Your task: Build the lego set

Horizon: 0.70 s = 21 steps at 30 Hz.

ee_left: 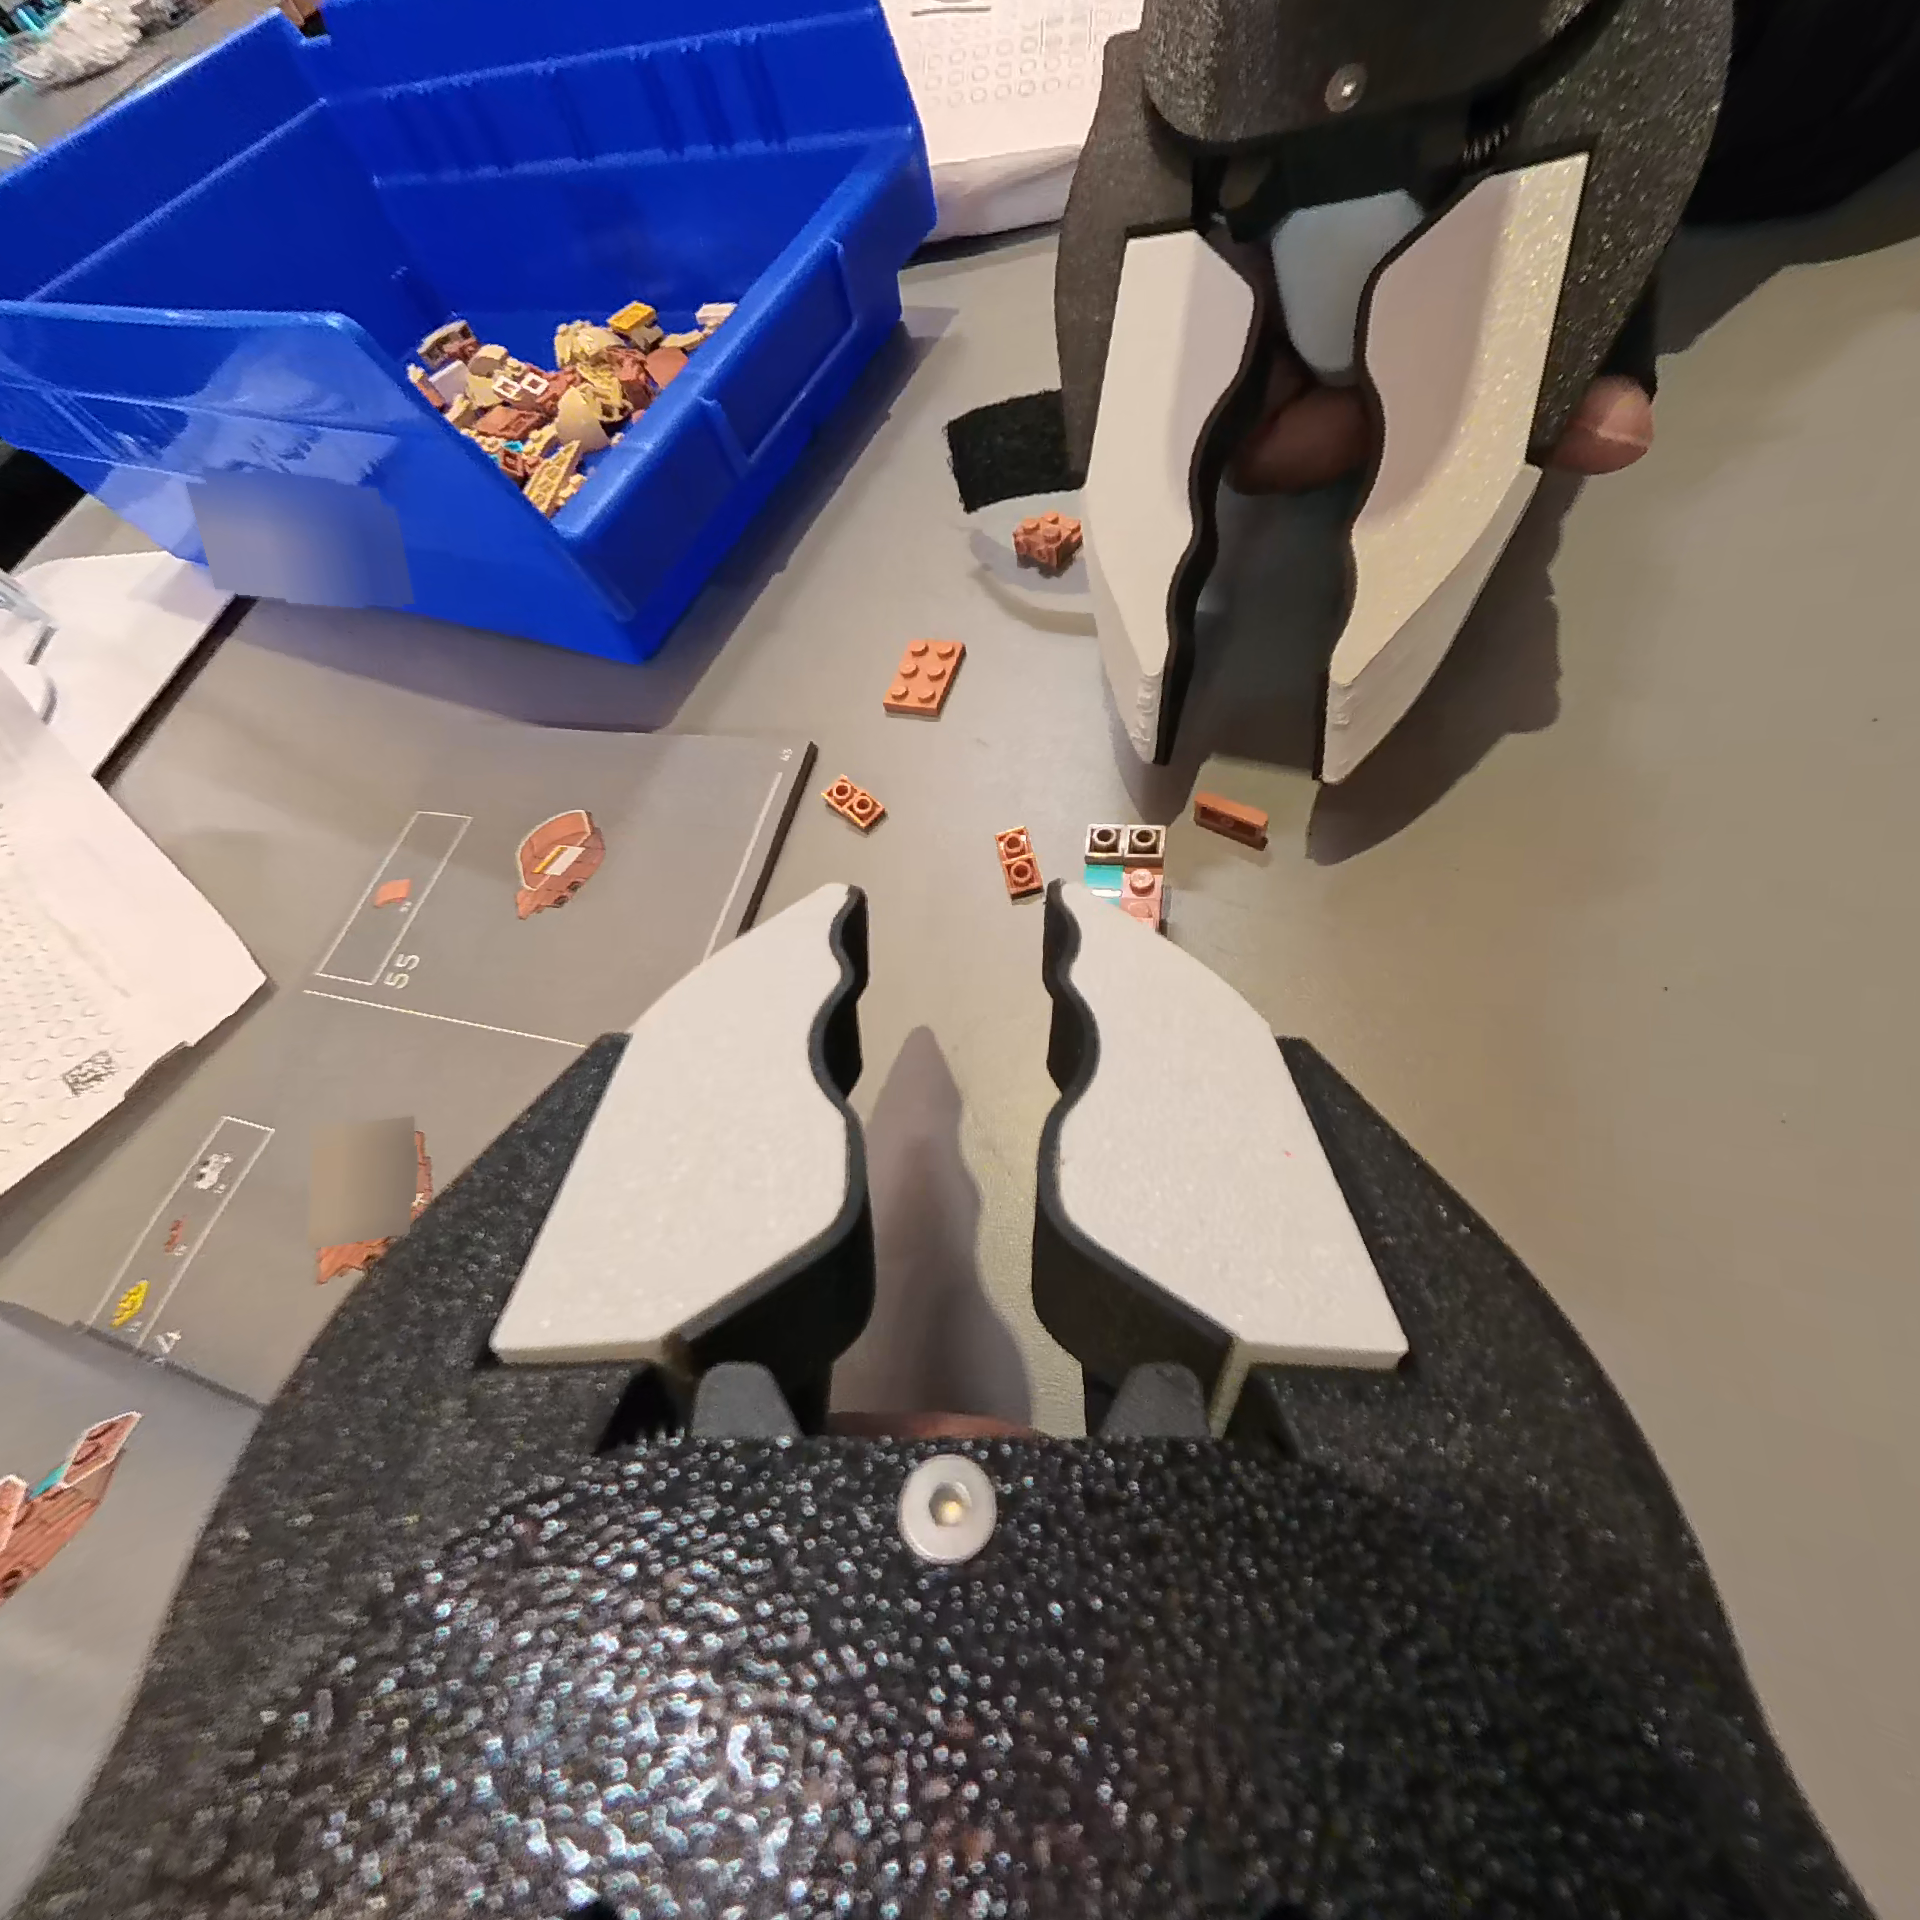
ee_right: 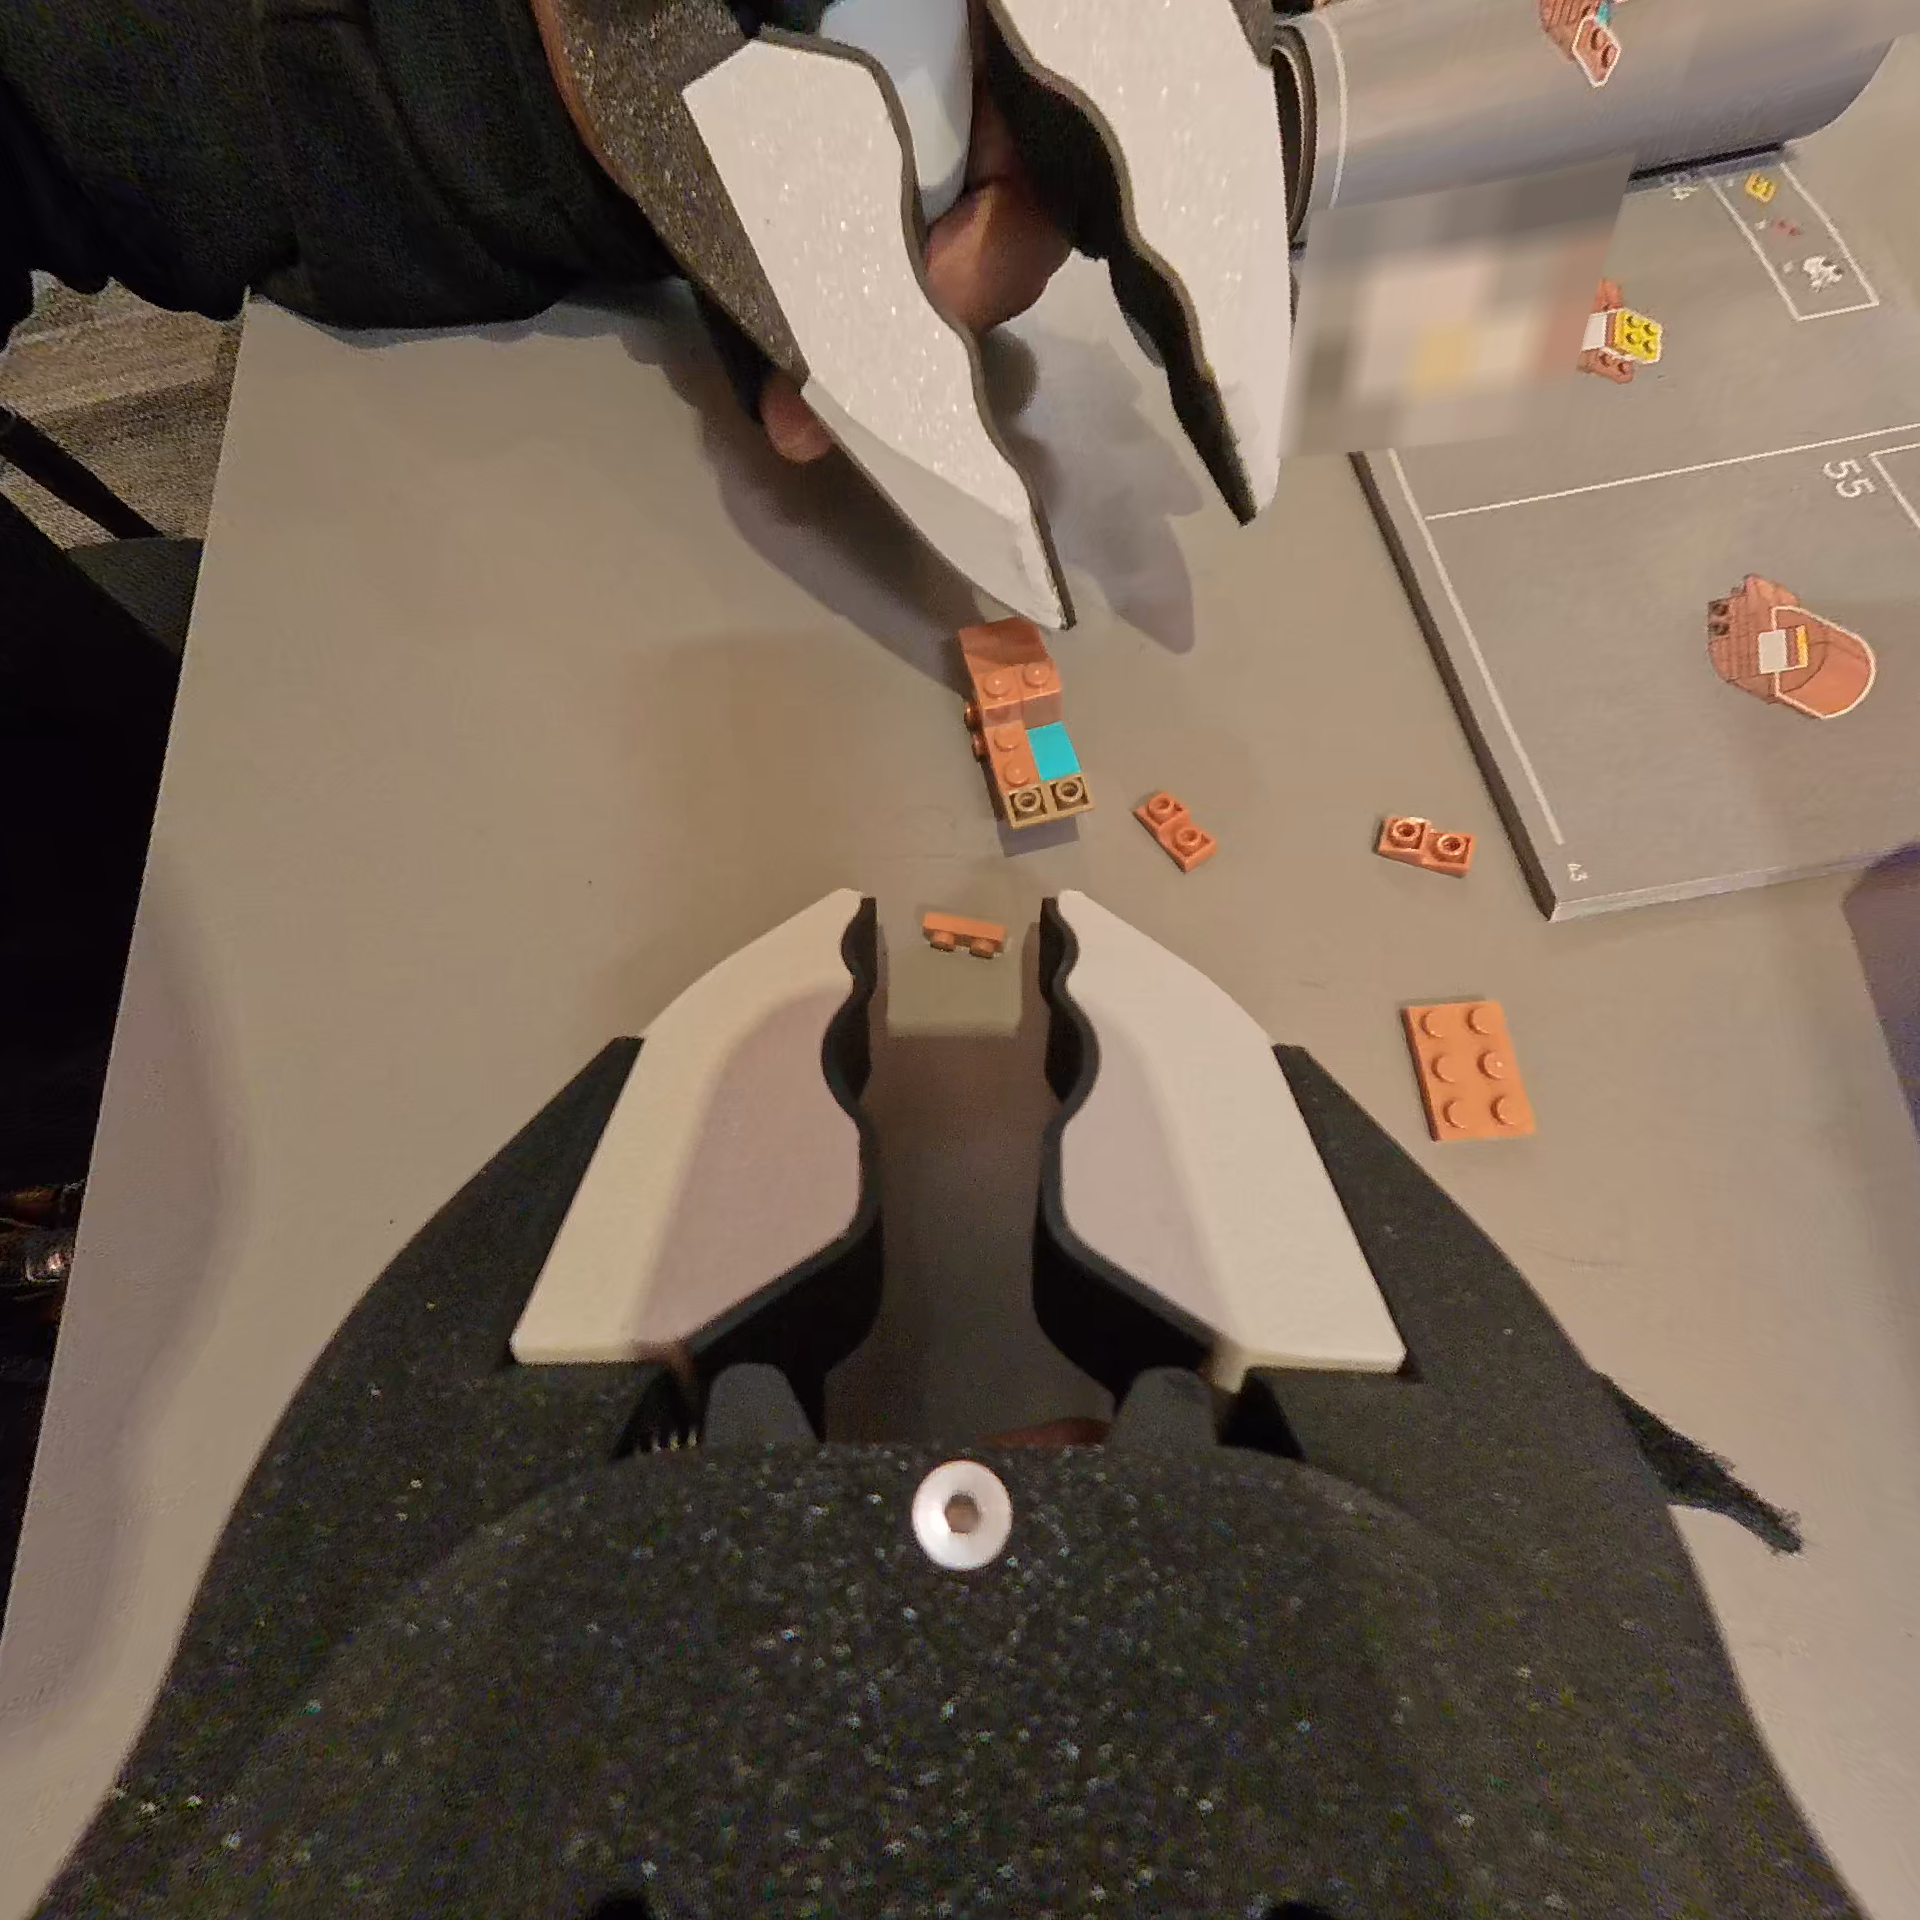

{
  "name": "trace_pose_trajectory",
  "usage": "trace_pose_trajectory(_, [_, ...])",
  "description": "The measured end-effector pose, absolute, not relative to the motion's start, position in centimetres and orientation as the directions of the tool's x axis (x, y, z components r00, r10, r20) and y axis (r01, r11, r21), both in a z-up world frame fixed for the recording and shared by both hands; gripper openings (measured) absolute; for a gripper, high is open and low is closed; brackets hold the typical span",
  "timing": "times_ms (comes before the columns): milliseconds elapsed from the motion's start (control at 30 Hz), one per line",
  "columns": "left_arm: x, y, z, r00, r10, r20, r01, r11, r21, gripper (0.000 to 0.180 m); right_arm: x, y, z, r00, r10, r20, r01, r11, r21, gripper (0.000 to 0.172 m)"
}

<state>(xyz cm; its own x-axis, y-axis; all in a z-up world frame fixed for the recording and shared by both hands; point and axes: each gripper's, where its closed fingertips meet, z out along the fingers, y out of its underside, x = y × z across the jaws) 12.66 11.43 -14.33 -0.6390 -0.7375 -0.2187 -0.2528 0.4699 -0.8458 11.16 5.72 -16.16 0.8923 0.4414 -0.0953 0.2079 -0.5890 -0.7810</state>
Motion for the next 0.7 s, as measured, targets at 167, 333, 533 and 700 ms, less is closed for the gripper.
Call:
trace_pose_trajectory(167, [12.7, 11.1, -13.7, -0.639, -0.735, -0.226, -0.217, 0.454, -0.864, 0.031, 11.2, 5.7, -16.0, 0.890, 0.441, -0.113, 0.193, -0.590, -0.784, 0.030])
trace_pose_trajectory(333, [12.7, 11.0, -12.9, -0.636, -0.731, -0.246, -0.176, 0.447, -0.877, 0.031, 11.4, 5.5, -15.9, 0.886, 0.448, -0.122, 0.192, -0.592, -0.782, 0.032])
trace_pose_trajectory(533, [12.0, 10.2, -12.3, -0.681, -0.692, -0.240, -0.128, 0.435, -0.891, 0.031, 12.0, 5.0, -16.1, 0.878, 0.454, -0.153, 0.182, -0.612, -0.770, 0.035])
trace_pose_trajectory(700, [11.4, 9.7, -12.2, -0.714, -0.655, -0.247, -0.112, 0.455, -0.884, 0.031, 11.8, 5.2, -16.5, 0.888, 0.440, -0.132, 0.199, -0.628, -0.753, 0.035])
